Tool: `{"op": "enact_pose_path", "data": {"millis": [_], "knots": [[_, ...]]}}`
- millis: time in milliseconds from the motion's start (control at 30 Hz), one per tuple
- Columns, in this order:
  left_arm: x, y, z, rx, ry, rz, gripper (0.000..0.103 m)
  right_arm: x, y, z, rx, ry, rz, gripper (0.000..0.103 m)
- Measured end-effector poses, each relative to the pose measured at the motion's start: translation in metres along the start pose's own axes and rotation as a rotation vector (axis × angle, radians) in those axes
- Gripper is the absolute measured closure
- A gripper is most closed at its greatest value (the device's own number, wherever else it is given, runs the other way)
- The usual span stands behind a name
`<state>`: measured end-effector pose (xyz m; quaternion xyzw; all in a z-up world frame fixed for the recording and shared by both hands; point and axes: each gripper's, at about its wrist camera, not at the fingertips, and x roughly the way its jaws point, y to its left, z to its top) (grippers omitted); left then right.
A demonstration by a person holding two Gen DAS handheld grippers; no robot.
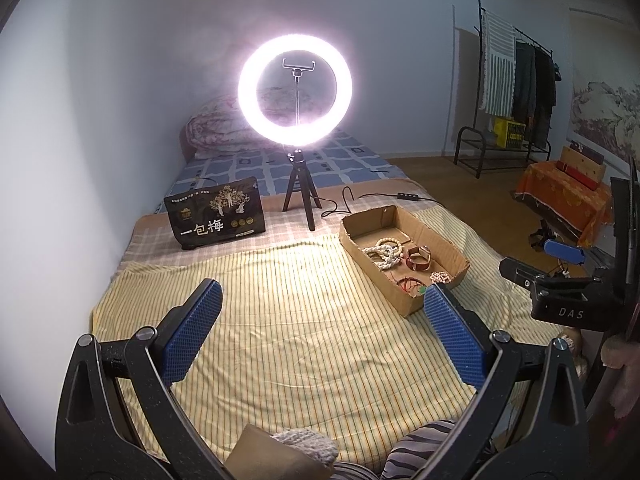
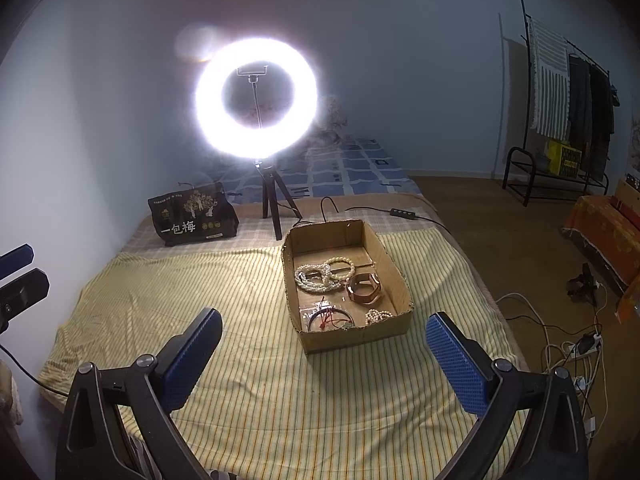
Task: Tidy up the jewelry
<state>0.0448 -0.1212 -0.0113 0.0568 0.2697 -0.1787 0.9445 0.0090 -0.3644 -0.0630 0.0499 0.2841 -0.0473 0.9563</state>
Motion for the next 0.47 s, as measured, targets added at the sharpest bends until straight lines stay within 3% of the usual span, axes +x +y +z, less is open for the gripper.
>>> {"op": "enact_pose_path", "data": {"millis": [467], "knots": [[-0.0036, -0.0042, -0.0032, -0.009, -0.009, 0.024, 0.000, 0.0031, 0.0016, -0.0046, 0.006, 0.018, 0.002, 0.000]]}}
